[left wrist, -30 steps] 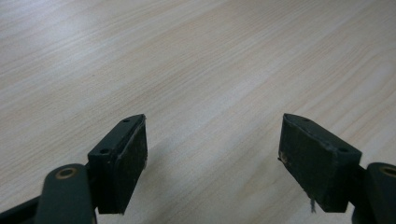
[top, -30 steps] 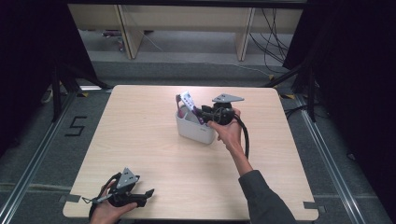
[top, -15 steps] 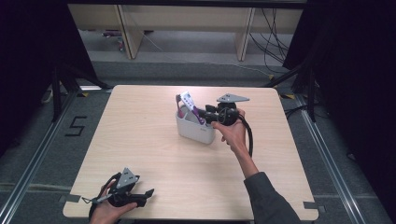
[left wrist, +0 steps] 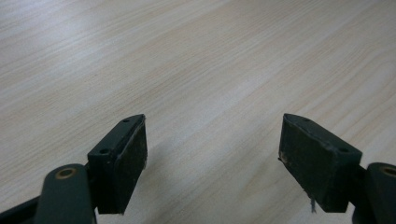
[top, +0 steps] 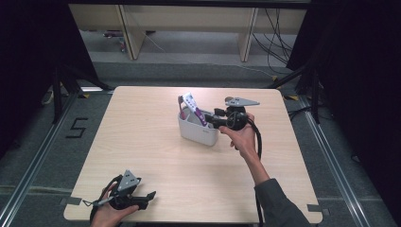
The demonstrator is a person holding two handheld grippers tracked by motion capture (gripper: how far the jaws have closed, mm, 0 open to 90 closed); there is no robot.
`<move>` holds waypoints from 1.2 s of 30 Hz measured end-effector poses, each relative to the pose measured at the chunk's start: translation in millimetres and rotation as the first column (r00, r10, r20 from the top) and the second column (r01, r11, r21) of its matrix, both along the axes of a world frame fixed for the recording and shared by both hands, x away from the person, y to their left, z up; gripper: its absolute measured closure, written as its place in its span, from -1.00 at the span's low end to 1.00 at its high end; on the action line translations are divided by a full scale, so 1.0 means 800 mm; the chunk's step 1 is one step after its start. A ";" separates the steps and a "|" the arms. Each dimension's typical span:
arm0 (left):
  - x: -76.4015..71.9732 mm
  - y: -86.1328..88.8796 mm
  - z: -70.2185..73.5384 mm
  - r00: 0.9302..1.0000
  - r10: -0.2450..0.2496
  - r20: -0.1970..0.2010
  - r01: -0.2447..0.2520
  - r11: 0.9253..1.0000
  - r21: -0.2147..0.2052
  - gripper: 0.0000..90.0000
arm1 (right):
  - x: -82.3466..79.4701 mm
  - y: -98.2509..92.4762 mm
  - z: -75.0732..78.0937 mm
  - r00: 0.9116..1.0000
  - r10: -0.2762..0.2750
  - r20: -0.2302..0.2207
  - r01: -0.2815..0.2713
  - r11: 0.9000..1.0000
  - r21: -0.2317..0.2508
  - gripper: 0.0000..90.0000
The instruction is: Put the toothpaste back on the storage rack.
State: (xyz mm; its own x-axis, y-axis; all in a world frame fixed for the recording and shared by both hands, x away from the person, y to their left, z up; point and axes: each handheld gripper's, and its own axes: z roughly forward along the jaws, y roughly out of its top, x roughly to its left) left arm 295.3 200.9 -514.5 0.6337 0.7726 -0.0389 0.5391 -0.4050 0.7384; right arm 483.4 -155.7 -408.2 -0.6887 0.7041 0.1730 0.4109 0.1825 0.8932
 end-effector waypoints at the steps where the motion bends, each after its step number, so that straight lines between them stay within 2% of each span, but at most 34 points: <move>1: 0.000 0.000 0.000 1.000 0.000 0.000 0.000 1.000 0.000 -0.49 | 0.000 -0.003 0.000 1.000 0.007 0.026 -0.007 1.000 -0.004 0.01; 2: 0.000 0.000 0.000 1.000 -0.003 0.003 0.003 1.000 0.004 -0.49 | -0.004 -0.004 0.001 1.000 -0.010 0.005 0.010 1.000 0.011 0.00; 3: 0.000 0.000 0.000 1.000 -0.002 0.000 0.002 1.000 0.006 -0.49 | -0.005 -0.008 0.001 1.000 -0.010 0.025 0.010 1.000 0.009 -0.03; 5: 0.000 0.000 -0.001 1.000 0.004 0.000 -0.004 1.000 0.004 -0.49 | -0.011 -0.009 0.001 1.000 -0.024 0.000 0.024 0.999 0.024 -0.08; 7: 0.000 0.000 -0.001 1.000 0.003 -0.002 -0.003 1.000 0.004 -0.50 | -0.014 -0.011 0.002 1.000 -0.029 0.005 0.029 0.999 0.031 -0.12; 10: 0.001 0.000 -0.001 1.000 -0.004 -0.007 0.004 1.000 0.005 -0.50 | -0.015 -0.015 0.002 0.999 -0.013 0.032 0.013 1.000 0.017 -0.17; 12: 0.000 0.000 -0.001 1.000 0.001 -0.003 -0.001 1.000 0.006 -0.51 | -0.020 -0.015 0.004 1.000 -0.022 -0.002 0.022 1.000 0.021 -0.21; 14: 0.000 0.000 0.000 1.000 0.000 -0.001 0.000 1.000 0.001 -0.51 | -0.022 -0.017 0.003 1.000 -0.020 0.021 0.019 1.000 0.016 -0.25; 15: 0.000 0.001 0.000 1.000 0.001 0.001 -0.001 1.000 0.003 -0.51 | -0.026 -0.016 0.004 0.999 -0.034 -0.001 0.034 0.999 0.025 -0.27; 16: 0.000 0.001 0.000 1.000 0.001 0.001 -0.001 1.000 0.001 -0.51 | -0.024 -0.019 0.003 0.999 -0.029 0.029 0.029 1.000 0.012 -0.28; 18: 0.000 0.001 0.001 1.000 0.002 0.000 -0.002 1.000 0.003 -0.52 | -0.028 -0.021 0.003 0.999 -0.040 0.007 0.040 0.999 0.011 -0.32; 21: 0.000 0.001 0.001 1.000 0.002 -0.001 -0.002 1.000 0.004 -0.52 | -0.029 -0.025 0.001 0.998 -0.058 0.003 0.058 0.998 0.009 -0.38; 22: 0.000 0.001 0.001 1.000 0.003 -0.001 -0.003 1.000 0.003 -0.52 | -0.030 -0.027 0.001 0.999 -0.049 -0.008 0.049 0.999 0.010 -0.39; 23: 0.000 0.001 0.001 1.000 0.003 0.000 -0.003 1.000 0.003 -0.52 | -0.029 -0.028 0.000 0.999 -0.052 0.007 0.052 0.999 0.007 -0.39; 25: 0.000 0.001 0.001 1.000 0.008 0.003 -0.008 1.000 -0.001 -0.53 | -0.032 -0.030 -0.001 0.998 -0.056 -0.012 0.056 0.998 0.013 -0.41; 28: 0.000 0.002 0.001 1.000 0.002 -0.004 -0.002 1.000 0.005 -0.53 | -0.034 -0.034 -0.003 0.999 -0.050 0.001 0.050 0.999 0.004 -0.42; 29: 0.000 0.002 0.001 1.000 0.002 -0.003 -0.002 1.000 0.005 -0.53 | -0.036 -0.035 -0.002 0.998 -0.055 -0.011 0.055 0.998 0.002 -0.43; 30: 0.000 0.002 0.001 1.000 0.004 -0.003 -0.004 1.000 0.005 -0.53 | -0.036 -0.036 -0.004 0.999 -0.050 0.007 0.050 0.999 0.001 -0.43; 31: 0.000 0.002 0.001 1.000 0.003 -0.004 -0.003 1.000 0.006 -0.53 | -0.039 -0.036 -0.004 0.998 -0.052 -0.017 0.053 0.999 0.005 -0.44; 32: 0.000 0.001 0.001 1.000 0.012 0.002 -0.012 1.000 -0.001 -0.53 | -0.039 -0.037 -0.004 0.999 -0.048 -0.006 0.048 0.999 -0.001 -0.45; 33: 0.000 0.000 0.001 1.000 0.010 0.003 -0.010 1.000 -0.005 -0.53 | -0.042 -0.037 -0.005 0.998 -0.051 -0.023 0.051 0.999 0.003 -0.45; 36: 0.000 0.001 0.001 1.000 0.004 -0.002 -0.004 1.000 0.003 -0.53 | -0.044 -0.039 -0.007 0.999 -0.047 -0.003 0.047 0.999 -0.015 -0.47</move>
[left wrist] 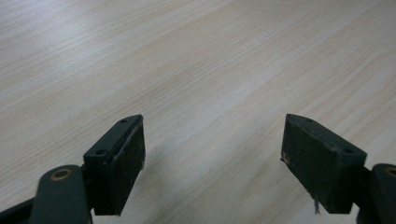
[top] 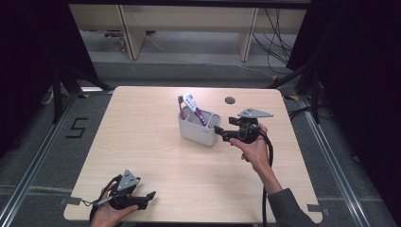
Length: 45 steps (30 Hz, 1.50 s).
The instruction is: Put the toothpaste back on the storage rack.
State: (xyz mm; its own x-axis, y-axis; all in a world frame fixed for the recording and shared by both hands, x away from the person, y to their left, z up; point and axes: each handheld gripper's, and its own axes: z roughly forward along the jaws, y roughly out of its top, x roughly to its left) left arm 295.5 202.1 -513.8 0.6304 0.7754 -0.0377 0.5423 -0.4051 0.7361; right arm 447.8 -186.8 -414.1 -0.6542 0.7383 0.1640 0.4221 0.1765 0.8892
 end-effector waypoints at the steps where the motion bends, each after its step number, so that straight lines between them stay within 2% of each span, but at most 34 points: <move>1: 0.000 0.000 0.000 1.000 -0.001 -0.002 0.001 1.000 0.003 -0.53 | -0.001 -0.001 0.000 1.000 0.003 -0.005 -0.003 1.000 0.004 -0.47; 2: 0.000 0.000 0.000 1.000 0.006 0.002 -0.006 1.000 -0.003 -0.53 | -0.002 -0.001 0.000 1.000 0.007 -0.004 -0.007 1.000 0.008 -0.47; 3: 0.000 0.000 0.000 1.000 0.008 0.004 -0.008 1.000 -0.003 -0.53 | -0.006 0.000 0.001 0.999 -0.007 -0.031 0.008 1.000 0.016 -0.48; 6: -0.001 0.000 0.000 1.000 0.006 0.006 -0.006 1.000 -0.003 -0.53 | -0.011 -0.001 0.002 1.000 0.013 -0.011 -0.013 1.000 0.007 -0.49; 7: -0.001 0.000 0.000 1.000 0.006 0.006 -0.006 1.000 -0.002 -0.53 | -0.014 -0.001 0.003 1.000 0.005 -0.018 -0.005 1.000 0.014 -0.50; 8: -0.001 0.000 0.000 1.000 0.005 0.006 -0.005 1.000 0.002 -0.53 | -0.014 -0.002 0.003 1.000 0.007 -0.001 -0.007 1.000 -0.004 -0.51; 9: -0.001 0.000 0.000 1.000 0.004 0.006 -0.004 1.000 0.005 -0.53 | -0.017 -0.002 0.002 1.000 0.008 -0.018 -0.008 1.000 0.010 -0.51; 10: -0.001 0.001 -0.001 1.000 0.007 0.008 -0.007 1.000 0.007 -0.53 | -0.017 -0.002 0.002 1.000 0.016 -0.009 -0.016 1.000 0.007 -0.52; 11: -0.001 0.001 -0.001 1.000 0.010 0.012 -0.010 1.000 0.003 -0.53 | -0.020 -0.002 0.001 1.000 0.011 -0.029 -0.011 1.000 0.005 -0.52; 12: -0.002 0.002 0.000 1.000 0.005 0.007 -0.005 1.000 0.005 -0.53 | -0.019 -0.003 -0.001 1.000 0.016 -0.008 -0.016 1.000 -0.005 -0.53; 13: -0.003 0.002 0.000 1.000 0.010 0.006 -0.010 1.000 0.004 -0.53 | -0.023 -0.002 -0.001 1.000 0.001 -0.025 -0.001 1.000 0.003 -0.54; 14: -0.003 0.003 0.000 1.000 0.007 0.006 -0.007 1.000 0.009 -0.53 | -0.023 -0.002 -0.002 1.000 0.012 -0.012 -0.012 1.000 -0.006 -0.54; 17: -0.003 0.004 0.000 1.000 0.014 0.007 -0.014 1.000 0.003 -0.53 | -0.024 -0.002 -0.003 1.000 0.020 -0.018 -0.020 1.000 -0.008 -0.56; 18: -0.003 0.004 0.000 1.000 0.021 0.006 -0.021 1.000 0.005 -0.53 | -0.025 -0.002 -0.006 0.999 0.042 -0.012 -0.042 0.999 -0.020 -0.57; 19: -0.002 0.004 -0.001 1.000 0.019 0.007 -0.019 1.000 0.000 -0.53 | -0.028 -0.002 -0.006 0.999 0.032 -0.030 -0.032 0.999 -0.020 -0.57; 20: -0.002 0.003 0.000 1.000 0.020 0.001 -0.020 1.000 0.003 -0.53 | -0.027 -0.002 -0.007 0.999 0.045 -0.022 -0.046 0.999 -0.025 -0.57; 21: -0.002 0.003 0.000 1.000 0.019 0.000 -0.019 1.000 -0.002 -0.53 | -0.031 -0.001 -0.008 0.998 0.029 -0.047 -0.031 0.999 -0.026 -0.57; 22: -0.002 0.003 -0.002 1.000 0.018 0.000 -0.018 1.000 0.003 -0.53 | -0.028 -0.002 -0.010 0.999 0.043 -0.023 -0.044 0.999 -0.029 -0.58; 23: -0.002 0.004 -0.002 1.000 0.014 -0.002 -0.014 1.000 0.004 -0.53 | -0.031 -0.002 -0.010 0.998 0.033 -0.051 -0.034 0.999 -0.027 -0.59; 27: -0.006 0.005 -0.001 1.000 0.022 -0.002 -0.022 1.000 0.015 -0.53 | -0.034 -0.004 -0.013 0.999 0.033 -0.043 -0.035 0.998 -0.043 -0.59; 28: -0.005 0.006 -0.002 1.000 0.016 0.008 -0.017 1.000 0.001 -0.53 | -0.036 -0.005 -0.014 0.999 0.029 -0.039 -0.031 0.999 -0.038 -0.59; 31: -0.006 0.007 -0.001 1.000 0.027 0.003 -0.027 1.000 0.009 -0.53 | -0.043 -0.007 -0.017 0.998 0.032 -0.057 -0.035 0.998 -0.043 -0.60; 35: -0.006 0.005 -0.002 1.000 0.019 0.002 -0.019 1.000 0.011 -0.53 | -0.050 -0.011 -0.022 0.998 0.044 -0.053 -0.047 0.997 -0.058 -0.61; 39: -0.006 0.005 -0.002 1.000 0.015 0.000 -0.015 1.000 0.011 -0.53 | -0.057 -0.014 -0.030 0.996 0.025 -0.084 -0.031 0.997 -0.071 -0.61; 40: -0.006 0.005 -0.002 1.000 0.014 0.001 -0.014 1.000 0.011 -0.53 | -0.056 -0.015 -0.033 0.997 0.031 -0.073 -0.036 0.997 -0.064 -0.61; 41: -0.006 0.005 -0.002 1.000 0.013 0.001 -0.013 1.000 0.011 -0.53 | -0.060 -0.014 -0.035 0.994 0.019 -0.105 -0.026 0.998 -0.058 -0.61; 42: -0.005 0.005 -0.002 1.000 0.011 0.004 -0.011 1.000 0.008 -0.53 | -0.058 -0.017 -0.037 0.997 0.035 -0.070 -0.041 0.996 -0.081 -0.61; 43: -0.005 0.005 -0.003 1.000 0.010 0.006 -0.010 1.000 0.007 -0.53 | -0.061 -0.016 -0.039 0.996 0.023 -0.082 -0.029 0.997 -0.074 -0.61; 45: -0.005 0.004 -0.003 1.000 0.011 0.008 -0.011 1.000 0.005 -0.53 | -0.062 -0.018 -0.043 0.998 0.027 -0.065 -0.033 0.994 -0.106 -0.61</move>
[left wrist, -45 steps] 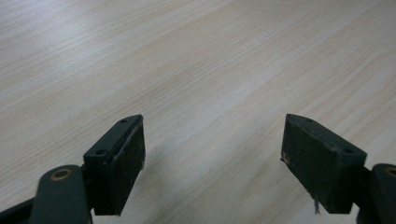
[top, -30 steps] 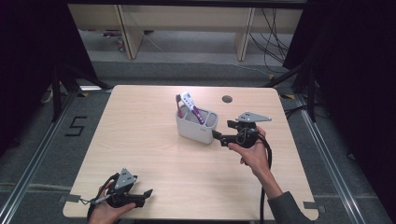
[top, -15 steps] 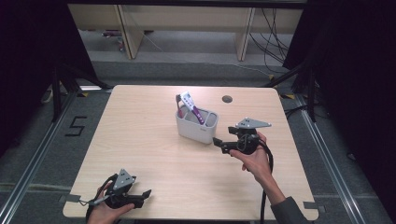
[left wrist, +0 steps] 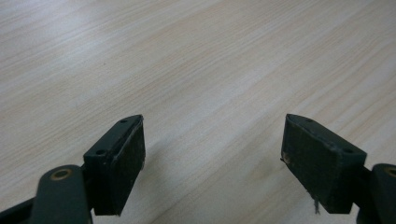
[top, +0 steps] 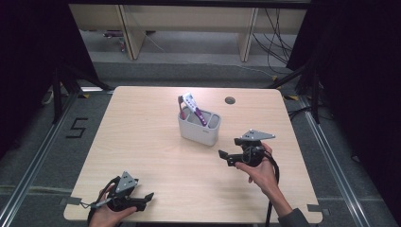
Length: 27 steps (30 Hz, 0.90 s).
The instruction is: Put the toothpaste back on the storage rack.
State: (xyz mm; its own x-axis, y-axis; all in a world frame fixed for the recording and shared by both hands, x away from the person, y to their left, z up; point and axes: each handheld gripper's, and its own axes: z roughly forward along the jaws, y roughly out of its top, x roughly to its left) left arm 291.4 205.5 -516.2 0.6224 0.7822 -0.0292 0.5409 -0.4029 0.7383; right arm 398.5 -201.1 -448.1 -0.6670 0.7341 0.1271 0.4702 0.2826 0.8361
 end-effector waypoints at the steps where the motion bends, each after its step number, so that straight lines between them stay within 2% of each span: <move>1: 0.000 0.000 0.001 1.000 0.003 -0.005 -0.003 1.000 0.007 -0.53 | -0.002 0.001 -0.001 1.000 0.003 -0.017 -0.003 1.000 0.006 -0.61; 2: 0.000 0.000 0.001 1.000 0.004 -0.004 -0.004 1.000 0.008 -0.53 | -0.003 -0.001 -0.002 1.000 0.006 0.000 -0.006 1.000 -0.022 -0.62; 3: 0.000 0.000 0.000 1.000 0.004 0.000 -0.004 1.000 0.009 -0.53 | -0.006 0.001 -0.004 1.000 -0.008 -0.007 0.008 1.000 -0.012 -0.62; 4: 0.000 0.000 0.000 1.000 0.006 -0.001 -0.006 1.000 0.011 -0.53 | -0.006 0.000 -0.006 1.000 0.006 -0.006 -0.006 1.000 -0.011 -0.62; 5: 0.000 0.000 0.000 1.000 0.006 -0.002 -0.006 1.000 0.012 -0.53 | -0.009 0.000 -0.007 1.000 -0.002 -0.013 0.002 1.000 -0.018 -0.62; 6: 0.000 0.000 0.000 1.000 0.006 -0.001 -0.006 1.000 0.012 -0.53 | -0.008 -0.001 -0.009 1.000 0.014 0.010 -0.014 1.000 -0.028 -0.62; 9: -0.001 0.000 0.000 1.000 0.001 -0.003 -0.001 1.000 0.002 -0.53 | -0.012 -0.001 -0.013 1.000 0.000 -0.016 -0.001 0.999 -0.034 -0.62; 10: 0.000 0.000 0.000 1.000 -0.001 -0.001 0.001 1.000 0.002 -0.53 | -0.013 0.000 -0.016 1.000 0.000 -0.015 0.000 1.000 -0.022 -0.62; 11: 0.000 0.000 0.000 1.000 0.000 0.000 0.000 1.000 0.002 -0.53 | -0.012 -0.001 -0.018 1.000 0.014 -0.012 -0.015 0.999 -0.033 -0.62; 12: 0.000 0.000 0.000 1.000 0.002 0.002 -0.002 1.000 -0.001 -0.53 | -0.015 -0.001 -0.020 1.000 0.004 -0.031 -0.005 0.999 -0.033 -0.62; 15: 0.000 0.000 0.001 1.000 0.003 -0.004 -0.003 1.000 0.006 -0.53 | -0.019 -0.001 -0.024 0.999 0.003 -0.047 -0.006 0.999 -0.054 -0.62; 16: 0.000 -0.001 0.000 1.000 0.006 -0.003 -0.006 1.000 0.007 -0.53 | -0.020 -0.002 -0.026 0.999 0.013 -0.030 -0.015 0.997 -0.070 -0.62; 17: 0.000 -0.001 0.000 1.000 0.006 -0.001 -0.006 1.000 0.009 -0.53 | -0.021 -0.001 -0.028 0.999 0.019 -0.042 -0.022 0.998 -0.058 -0.62; 18: 0.000 -0.001 0.000 1.000 0.006 -0.002 -0.006 1.000 0.009 -0.53 | -0.026 0.000 -0.028 0.998 -0.004 -0.059 0.000 0.998 -0.060 -0.62; 19: 0.000 -0.001 0.000 1.000 0.004 -0.002 -0.004 1.000 0.010 -0.53 | -0.024 -0.002 -0.029 0.999 0.017 -0.027 -0.019 0.997 -0.074 -0.62; 21: 0.000 -0.001 0.000 1.000 0.005 -0.002 -0.005 1.000 0.011 -0.53 | -0.029 -0.001 -0.031 0.999 0.011 -0.050 -0.014 0.998 -0.062 -0.62; 22: 0.000 -0.001 0.000 1.000 0.005 -0.002 -0.005 1.000 0.011 -0.53 | -0.031 -0.002 -0.031 0.999 0.017 -0.046 -0.020 0.997 -0.071 -0.62; 23: 0.000 -0.001 0.001 1.000 0.006 -0.004 -0.006 1.000 0.013 -0.53 | -0.033 -0.002 -0.033 0.999 0.019 -0.046 -0.022 0.998 -0.055 -0.62; 24: 0.000 -0.001 0.000 1.000 0.004 -0.003 -0.004 1.000 0.012 -0.53 | -0.034 -0.004 -0.032 0.999 0.020 -0.039 -0.023 0.997 -0.071 -0.62; 25: 0.000 0.000 0.000 1.000 0.004 -0.002 -0.004 1.000 0.012 -0.53 | -0.037 -0.003 -0.032 0.997 0.019 -0.070 -0.023 0.998 -0.059 -0.62; 26: 0.000 -0.001 0.000 1.000 0.005 -0.002 -0.005 1.000 0.011 -0.53 | -0.037 -0.005 -0.031 0.999 0.025 -0.041 -0.028 0.996 -0.081 -0.62; 27: 0.000 0.000 0.000 1.000 0.005 -0.002 -0.005 1.000 0.011 -0.53 | -0.039 -0.004 -0.031 0.998 0.022 -0.054 -0.026 0.997 -0.074 -0.62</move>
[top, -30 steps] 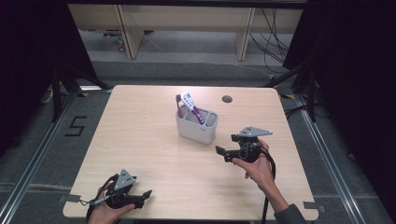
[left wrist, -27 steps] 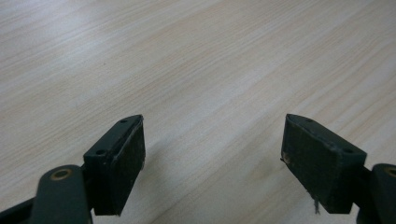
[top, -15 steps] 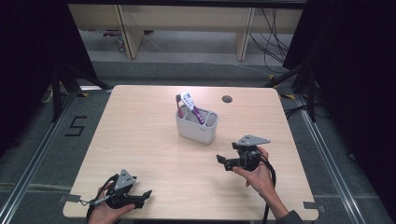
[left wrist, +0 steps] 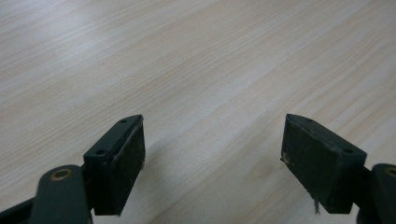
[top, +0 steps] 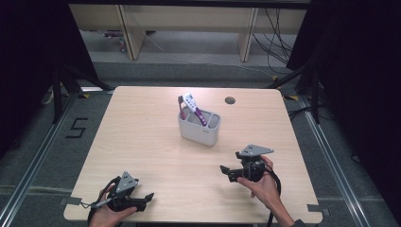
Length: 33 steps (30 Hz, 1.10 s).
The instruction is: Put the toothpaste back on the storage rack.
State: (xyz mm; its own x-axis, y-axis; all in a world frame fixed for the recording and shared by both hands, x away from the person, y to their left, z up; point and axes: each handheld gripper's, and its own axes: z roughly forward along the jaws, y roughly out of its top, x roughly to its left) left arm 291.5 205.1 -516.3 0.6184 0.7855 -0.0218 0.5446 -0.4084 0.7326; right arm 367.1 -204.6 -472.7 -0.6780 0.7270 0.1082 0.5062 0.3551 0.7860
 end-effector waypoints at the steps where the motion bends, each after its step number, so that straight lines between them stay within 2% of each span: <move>1: 0.000 0.000 0.000 1.000 0.000 -0.001 0.000 1.000 0.001 -0.53 | -0.003 -0.001 0.001 1.000 -0.010 0.000 0.010 1.000 0.011 -0.62; 3: 0.000 0.000 0.000 1.000 0.003 0.001 -0.003 1.000 0.001 -0.53 | -0.004 -0.003 -0.001 1.000 0.008 0.024 -0.009 1.000 0.014 -0.62; 6: 0.000 0.000 0.000 1.000 0.005 -0.002 -0.005 1.000 0.002 -0.53 | -0.010 -0.006 -0.003 1.000 0.007 -0.007 -0.007 1.000 0.011 -0.63; 7: -0.001 -0.001 0.000 1.000 0.008 -0.002 -0.008 1.000 -0.005 -0.53 | -0.011 -0.007 -0.005 1.000 0.014 0.012 -0.014 1.000 0.008 -0.63; 8: -0.001 -0.001 0.000 1.000 0.008 -0.003 -0.008 1.000 -0.005 -0.53 | -0.013 -0.007 -0.006 1.000 0.021 -0.007 -0.021 1.000 0.014 -0.63; 9: -0.001 -0.001 0.000 1.000 0.008 -0.003 -0.008 1.000 -0.005 -0.53 | -0.014 -0.009 -0.006 1.000 0.022 0.007 -0.022 1.000 -0.004 -0.63; 10: -0.001 -0.001 0.000 1.000 0.008 -0.002 -0.008 1.000 -0.006 -0.53 | -0.016 -0.008 -0.007 1.000 0.013 0.002 -0.013 1.000 0.007 -0.63; 12: -0.001 -0.001 -0.001 1.000 0.011 -0.003 -0.011 1.000 -0.022 -0.53 | -0.018 -0.011 -0.008 0.999 0.033 0.009 -0.033 0.999 -0.002 -0.63; 13: -0.001 -0.001 -0.001 1.000 0.011 -0.002 -0.011 1.000 -0.024 -0.53 | -0.021 -0.010 -0.008 1.000 0.011 -0.005 -0.011 1.000 0.004 -0.63; 16: -0.001 -0.002 -0.001 1.000 0.011 -0.002 -0.011 1.000 -0.024 -0.53 | -0.023 -0.012 -0.010 0.999 0.036 -0.005 -0.036 0.999 0.010 -0.63; 18: -0.001 -0.001 0.000 1.000 0.009 -0.003 -0.009 1.000 -0.010 -0.53 | -0.030 -0.011 -0.010 0.999 0.007 -0.033 -0.007 1.000 0.012 -0.63; 20: -0.001 -0.001 -0.001 1.000 0.005 -0.005 -0.006 1.000 -0.016 -0.53 | -0.029 -0.015 -0.011 0.999 0.031 0.014 -0.031 1.000 -0.006 -0.63; 21: 0.000 -0.001 -0.001 1.000 0.009 0.000 -0.009 1.000 -0.007 -0.53 | -0.031 -0.015 -0.011 1.000 0.023 -0.014 -0.023 1.000 0.002 -0.63; 22: -0.001 -0.001 0.000 1.000 0.009 -0.002 -0.009 1.000 -0.007 -0.53 | -0.031 -0.015 -0.012 0.999 0.037 0.001 -0.037 0.999 -0.002 -0.63; 23: -0.001 0.000 0.000 1.000 0.009 -0.003 -0.009 1.000 -0.006 -0.53 | -0.034 -0.015 -0.012 1.000 0.021 -0.019 -0.021 1.000 0.009 -0.63; 24: -0.001 0.000 0.000 1.000 0.001 -0.006 -0.001 1.000 -0.009 -0.53 | -0.034 -0.016 -0.012 1.000 0.028 0.000 -0.028 1.000 -0.001 -0.63; 25: -0.001 -0.001 0.000 1.000 0.005 -0.006 -0.006 1.000 -0.013 -0.53 | -0.037 -0.017 -0.013 1.000 0.023 -0.021 -0.023 1.000 0.008 -0.63; 30: -0.001 -0.001 -0.001 1.000 0.002 -0.007 -0.002 1.000 -0.014 -0.53 | -0.043 -0.022 -0.016 0.999 0.025 -0.027 -0.025 1.000 -0.002 -0.63; 31: -0.001 -0.001 -0.001 1.000 0.002 -0.007 -0.002 1.000 -0.013 -0.53 | -0.044 -0.021 -0.017 0.998 0.034 -0.046 -0.034 0.999 0.015 -0.63; 32: -0.001 -0.001 -0.001 1.000 0.003 -0.008 -0.003 1.000 -0.011 -0.53 | -0.044 -0.023 -0.018 0.998 0.048 -0.045 -0.048 0.999 0.003 -0.63; 33: -0.001 -0.001 -0.001 1.000 0.002 -0.007 -0.002 1.000 -0.013 -0.53 | -0.049 -0.022 -0.018 0.997 0.023 -0.073 -0.022 1.000 0.009 -0.63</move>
